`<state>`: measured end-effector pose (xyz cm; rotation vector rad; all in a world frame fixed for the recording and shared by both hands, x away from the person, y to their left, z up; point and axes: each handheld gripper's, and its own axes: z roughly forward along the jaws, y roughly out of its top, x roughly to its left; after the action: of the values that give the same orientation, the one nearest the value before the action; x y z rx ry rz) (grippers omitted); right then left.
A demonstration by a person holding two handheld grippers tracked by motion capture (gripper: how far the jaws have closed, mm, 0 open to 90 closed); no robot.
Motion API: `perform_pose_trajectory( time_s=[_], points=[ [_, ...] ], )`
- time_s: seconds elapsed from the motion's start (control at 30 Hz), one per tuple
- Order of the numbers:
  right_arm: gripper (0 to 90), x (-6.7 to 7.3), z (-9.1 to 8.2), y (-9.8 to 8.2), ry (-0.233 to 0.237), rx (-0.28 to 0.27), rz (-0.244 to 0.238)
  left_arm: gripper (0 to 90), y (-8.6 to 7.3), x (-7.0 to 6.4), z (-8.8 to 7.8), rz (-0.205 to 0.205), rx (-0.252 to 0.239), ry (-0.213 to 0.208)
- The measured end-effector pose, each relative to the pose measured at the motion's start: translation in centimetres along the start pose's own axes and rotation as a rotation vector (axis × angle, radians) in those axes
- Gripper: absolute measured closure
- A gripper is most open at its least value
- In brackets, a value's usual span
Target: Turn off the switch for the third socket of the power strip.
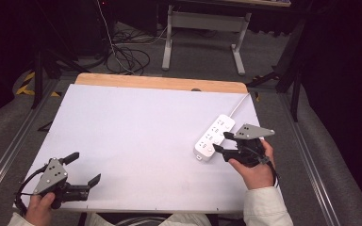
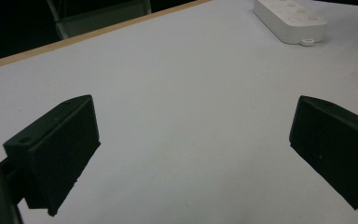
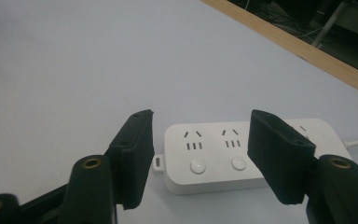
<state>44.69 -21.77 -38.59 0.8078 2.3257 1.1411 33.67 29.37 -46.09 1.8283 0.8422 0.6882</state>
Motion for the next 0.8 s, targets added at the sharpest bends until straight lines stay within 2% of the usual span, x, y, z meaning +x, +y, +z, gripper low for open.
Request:
perform_pose_trajectory(
  time_s=[0.1,0.17,0.33,0.4,0.43,0.5,0.53,0.57,0.73,0.77,0.8],
  points=[
    [44.4,-0.3,0.1,0.1,0.001,0.005,-0.001,1.9,0.0,0.0,0.0,-0.003,0.002,-0.003],
    [51.3,-0.6,0.3,0.1,-0.001,0.009,-0.009,1.9,0.0,0.0,0.0,-0.001,0.003,-0.003],
    [57.1,-1.0,0.8,0.3,0.000,0.029,-0.007,1.9,0.0,0.0,0.0,-0.001,0.003,-0.003],
    [62.3,-1.2,1.1,0.4,0.000,0.052,0.008,1.9,0.0,-0.1,0.0,-0.001,0.003,-0.003],
    [66.8,-1.6,1.5,0.4,0.004,0.077,0.033,1.9,0.0,0.0,0.0,-0.001,0.003,-0.003],
    [69.3,-1.7,1.7,0.5,0.009,0.083,0.041,1.9,0.0,-0.1,0.0,-0.005,0.004,-0.004],
    [75.3,-2.1,2.1,0.5,0.013,0.106,0.052,1.9,0.0,-0.1,0.0,-0.005,0.004,-0.004],
    [77.4,-2.2,2.4,0.4,0.012,0.114,0.058,1.9,0.0,-0.1,0.0,-0.005,0.005,-0.004],
    [84.5,-2.9,3.4,0.3,0.002,0.142,0.060,1.9,0.0,-0.1,0.0,0.000,0.004,-0.002],
    [89.7,-3.2,3.8,0.3,-0.004,0.152,0.049,1.9,0.0,-0.1,0.0,-0.005,0.003,-0.004],
    [90.0,-3.3,4.0,0.3,-0.003,0.158,0.046,1.9,0.0,-0.1,0.0,-0.005,0.004,-0.004]
  ],
)
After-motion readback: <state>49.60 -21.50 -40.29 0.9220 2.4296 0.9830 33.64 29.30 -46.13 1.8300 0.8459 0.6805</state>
